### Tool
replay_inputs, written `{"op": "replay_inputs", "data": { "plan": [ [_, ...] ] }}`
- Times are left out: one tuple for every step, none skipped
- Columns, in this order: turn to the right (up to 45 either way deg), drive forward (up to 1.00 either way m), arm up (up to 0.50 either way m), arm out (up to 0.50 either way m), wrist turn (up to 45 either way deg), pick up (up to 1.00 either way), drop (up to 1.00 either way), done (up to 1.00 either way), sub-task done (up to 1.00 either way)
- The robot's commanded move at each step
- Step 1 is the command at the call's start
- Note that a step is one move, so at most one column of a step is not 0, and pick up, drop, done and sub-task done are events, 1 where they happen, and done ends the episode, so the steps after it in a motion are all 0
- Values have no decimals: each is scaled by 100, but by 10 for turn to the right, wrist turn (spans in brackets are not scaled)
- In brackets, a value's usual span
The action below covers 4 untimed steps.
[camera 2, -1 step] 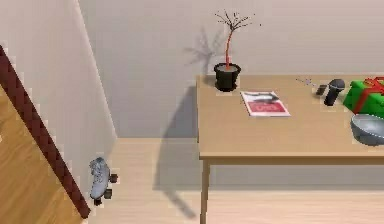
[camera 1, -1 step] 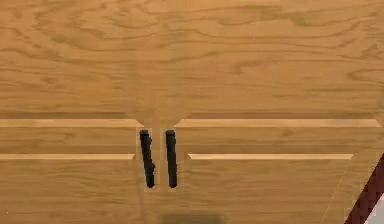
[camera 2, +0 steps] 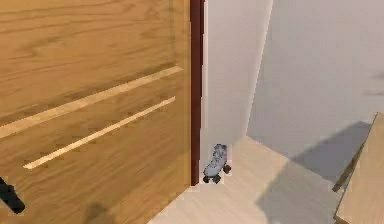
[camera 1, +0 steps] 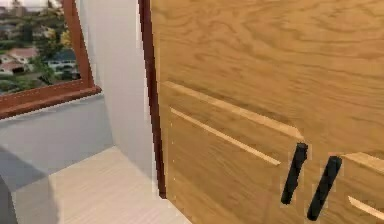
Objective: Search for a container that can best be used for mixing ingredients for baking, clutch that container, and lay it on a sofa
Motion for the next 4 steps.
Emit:
{"op": "replay_inputs", "data": {
  "plan": [
    [-450,0,0,0,0,0,0,0,0],
    [-450,0,0,0,0,0,0,0,0],
    [-450,0,0,0,0,0,0,0,0],
    [0,45,0,0,0,0,0,0,0]
  ]
}}
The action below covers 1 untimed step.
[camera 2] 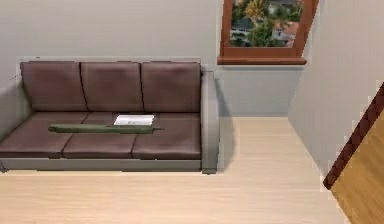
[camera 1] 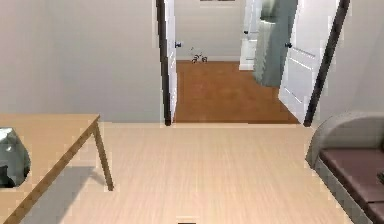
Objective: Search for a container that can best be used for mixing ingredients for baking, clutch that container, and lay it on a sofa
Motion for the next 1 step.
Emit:
{"op": "replay_inputs", "data": {
  "plan": [
    [-450,0,0,0,0,0,0,0,0]
  ]
}}
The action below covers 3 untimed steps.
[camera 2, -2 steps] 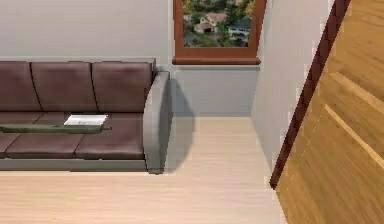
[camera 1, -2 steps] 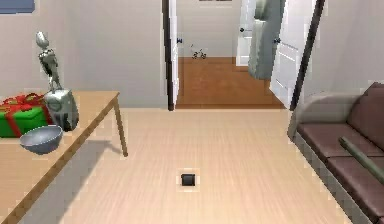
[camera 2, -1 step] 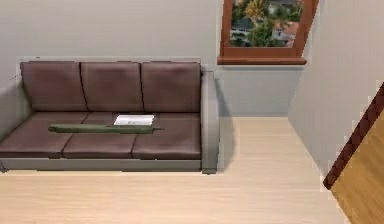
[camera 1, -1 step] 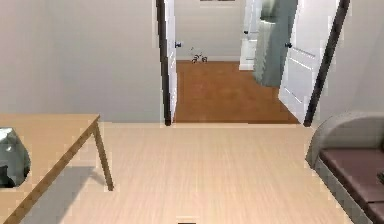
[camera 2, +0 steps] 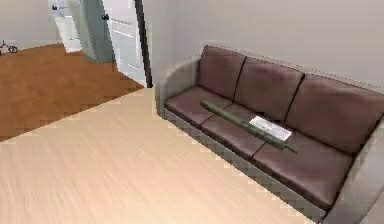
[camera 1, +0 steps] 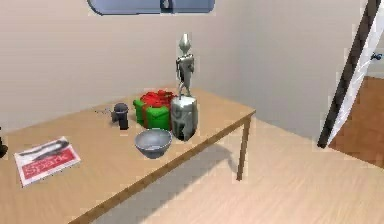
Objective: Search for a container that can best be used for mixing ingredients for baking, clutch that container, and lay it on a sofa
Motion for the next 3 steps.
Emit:
{"op": "replay_inputs", "data": {
  "plan": [
    [-450,0,0,0,0,0,0,0,0],
    [-450,0,0,0,0,0,0,0,0],
    [-90,0,0,0,0,0,0,0,0]
  ]
}}
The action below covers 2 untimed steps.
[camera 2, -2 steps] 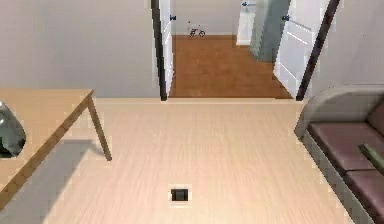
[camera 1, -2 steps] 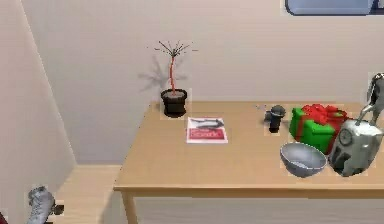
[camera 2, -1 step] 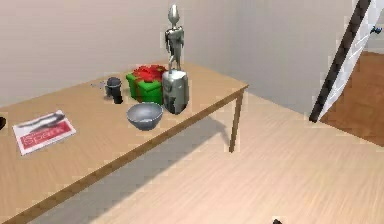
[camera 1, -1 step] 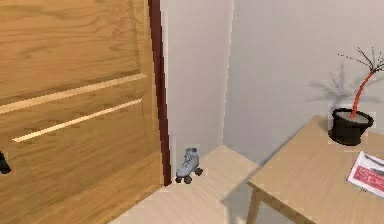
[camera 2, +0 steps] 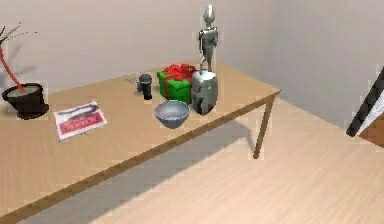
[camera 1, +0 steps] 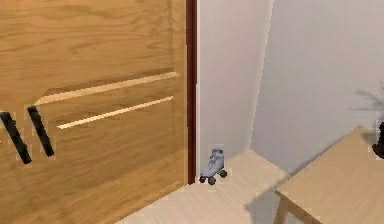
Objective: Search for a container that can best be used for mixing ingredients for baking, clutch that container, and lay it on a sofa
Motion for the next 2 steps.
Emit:
{"op": "replay_inputs", "data": {
  "plan": [
    [450,0,0,0,0,0,0,0,0],
    [450,0,0,0,0,0,0,0,0]
  ]
}}
